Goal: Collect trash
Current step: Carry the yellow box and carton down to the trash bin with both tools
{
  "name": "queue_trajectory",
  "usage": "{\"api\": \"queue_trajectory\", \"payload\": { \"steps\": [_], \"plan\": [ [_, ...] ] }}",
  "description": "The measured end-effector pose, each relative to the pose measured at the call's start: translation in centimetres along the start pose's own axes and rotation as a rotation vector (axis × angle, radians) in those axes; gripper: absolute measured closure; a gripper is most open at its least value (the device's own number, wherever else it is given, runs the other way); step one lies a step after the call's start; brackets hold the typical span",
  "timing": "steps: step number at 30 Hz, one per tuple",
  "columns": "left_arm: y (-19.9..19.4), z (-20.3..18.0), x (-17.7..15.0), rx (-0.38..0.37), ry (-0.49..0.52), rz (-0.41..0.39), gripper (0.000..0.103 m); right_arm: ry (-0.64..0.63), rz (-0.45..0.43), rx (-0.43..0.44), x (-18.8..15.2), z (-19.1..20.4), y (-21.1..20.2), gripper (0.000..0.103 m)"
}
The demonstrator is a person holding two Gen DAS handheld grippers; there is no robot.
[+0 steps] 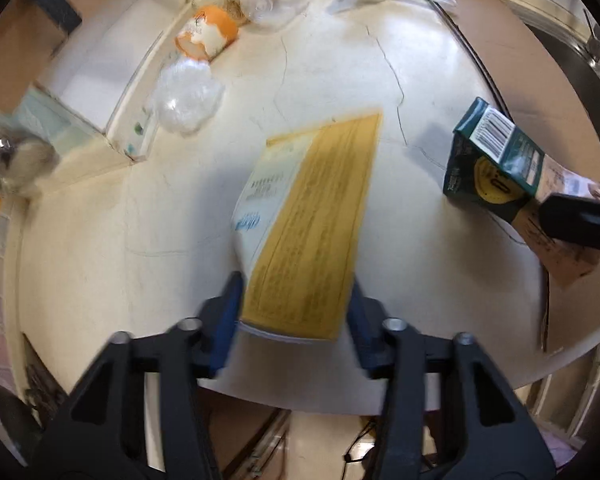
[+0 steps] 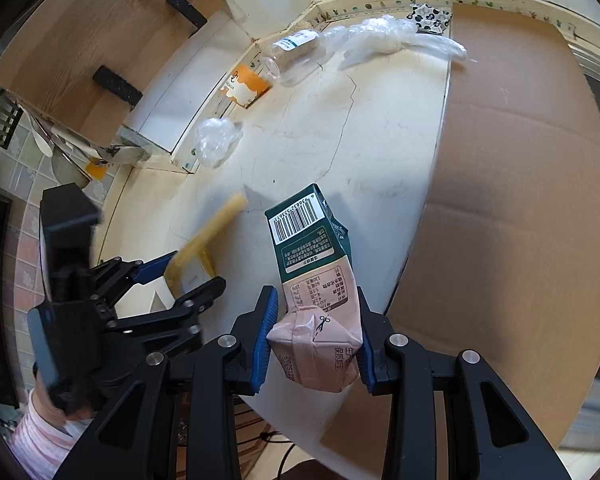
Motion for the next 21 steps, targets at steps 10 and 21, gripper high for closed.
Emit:
{"api": "queue_trajectory", "payload": {
  "steps": [10,21],
  "plan": [
    [-1.7,1.8,-1.9,-0.172,-0.156,0.005,0.067,0.024,-0.063,-0.013,-3.0,1.4,-2.0,0.068],
    [-8.5,1.7,-5.7,-0.232,-0.146,-0.074,0.067,0.015,-0.137,-0.005,-8.5,4.6,-6.0,0.068]
  ]
}}
Point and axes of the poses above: each gripper's, at about its wrist camera, not at the fingertips, and y roughly the way its jaws point, z to its left, x to its top, the point moved 6 cm from there along y, roughly the way its jaws point, and after that the axes turned 14 degrees about x, right-handed, at the moved point
